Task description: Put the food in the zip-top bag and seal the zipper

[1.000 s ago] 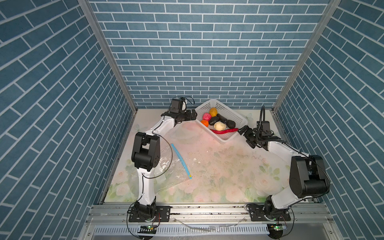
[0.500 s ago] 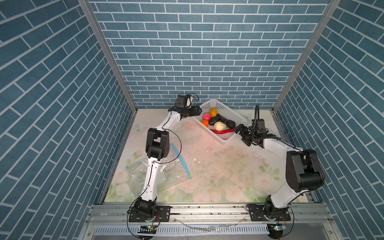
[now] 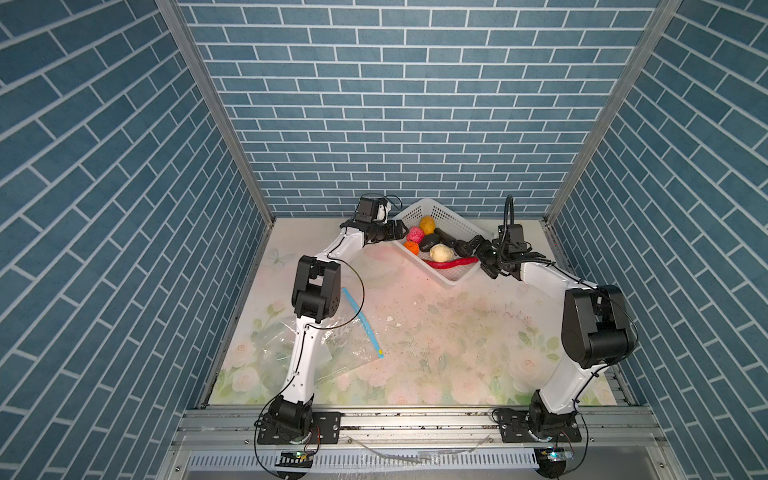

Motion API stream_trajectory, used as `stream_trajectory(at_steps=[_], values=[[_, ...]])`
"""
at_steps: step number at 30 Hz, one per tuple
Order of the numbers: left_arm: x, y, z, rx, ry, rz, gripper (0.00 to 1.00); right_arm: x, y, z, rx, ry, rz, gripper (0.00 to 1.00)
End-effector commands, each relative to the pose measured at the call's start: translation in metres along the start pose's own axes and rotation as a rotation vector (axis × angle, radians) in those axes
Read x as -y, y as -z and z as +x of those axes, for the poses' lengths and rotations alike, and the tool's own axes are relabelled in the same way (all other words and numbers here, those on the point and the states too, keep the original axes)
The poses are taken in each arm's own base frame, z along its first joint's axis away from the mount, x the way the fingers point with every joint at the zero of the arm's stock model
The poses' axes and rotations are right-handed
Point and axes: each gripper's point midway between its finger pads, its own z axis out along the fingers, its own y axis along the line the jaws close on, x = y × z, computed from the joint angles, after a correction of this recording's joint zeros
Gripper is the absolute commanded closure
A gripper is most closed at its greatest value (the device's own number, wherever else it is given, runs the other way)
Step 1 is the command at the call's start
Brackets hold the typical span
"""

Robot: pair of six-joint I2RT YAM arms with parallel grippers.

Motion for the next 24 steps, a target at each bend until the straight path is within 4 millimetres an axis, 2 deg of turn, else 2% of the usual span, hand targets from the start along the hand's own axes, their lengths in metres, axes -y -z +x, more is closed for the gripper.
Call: stream_trajectory(at_steps=[1, 8, 19, 24], values=[[0.037, 0.028, -0.019, 0.064, -0.055, 0.066, 0.14, -0.009, 0.003, -0.013, 0.023, 0.047, 0.035, 0.01], [0.050, 0.041, -0.009, 0.071, -0.070, 0.081, 0.16, -0.013, 0.006, -0.022, 0.026, 0.107, 0.073, 0.01], [0.070, 0.042, 0.025, 0.036, -0.096, 0.106, 0.17, -0.021, 0.004, -0.038, 0.021, 0.207, 0.116, 0.01], [0.070, 0.051, 0.037, 0.043, -0.090, 0.097, 0.18, -0.008, 0.002, -0.040, 0.015, 0.247, 0.167, 0.01]])
